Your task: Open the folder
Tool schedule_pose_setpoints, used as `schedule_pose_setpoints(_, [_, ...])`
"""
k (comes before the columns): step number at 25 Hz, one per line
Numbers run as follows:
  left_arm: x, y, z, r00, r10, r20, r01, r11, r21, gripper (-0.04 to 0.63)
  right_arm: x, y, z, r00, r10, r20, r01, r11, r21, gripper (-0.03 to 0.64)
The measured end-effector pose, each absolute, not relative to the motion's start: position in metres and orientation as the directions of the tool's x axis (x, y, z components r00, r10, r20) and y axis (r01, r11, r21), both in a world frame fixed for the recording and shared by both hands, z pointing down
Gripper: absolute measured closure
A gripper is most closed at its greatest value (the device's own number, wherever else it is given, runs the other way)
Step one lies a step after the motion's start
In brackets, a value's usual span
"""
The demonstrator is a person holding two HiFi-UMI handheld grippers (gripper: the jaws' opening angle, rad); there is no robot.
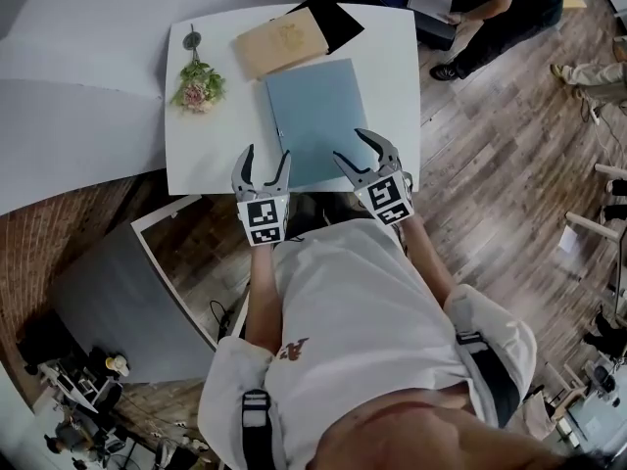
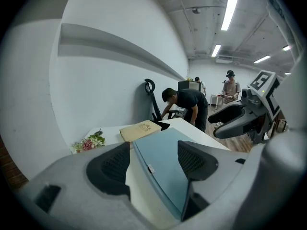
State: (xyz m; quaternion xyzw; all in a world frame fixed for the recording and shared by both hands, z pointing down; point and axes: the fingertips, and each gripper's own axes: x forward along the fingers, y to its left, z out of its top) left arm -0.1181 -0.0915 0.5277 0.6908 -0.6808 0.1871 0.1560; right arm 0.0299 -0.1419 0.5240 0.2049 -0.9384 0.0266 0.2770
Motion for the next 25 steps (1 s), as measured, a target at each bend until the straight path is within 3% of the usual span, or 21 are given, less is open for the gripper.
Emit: schedule_pose_setpoints(25, [-0.138,-0.056,0.622,0.133,-0.783,0.608,-0.991,-0.092,0.099,0.288,-0.031,-0.07,0.598,-0.708,-0.18,0.682,-0.181,0.981,0.071,0.382])
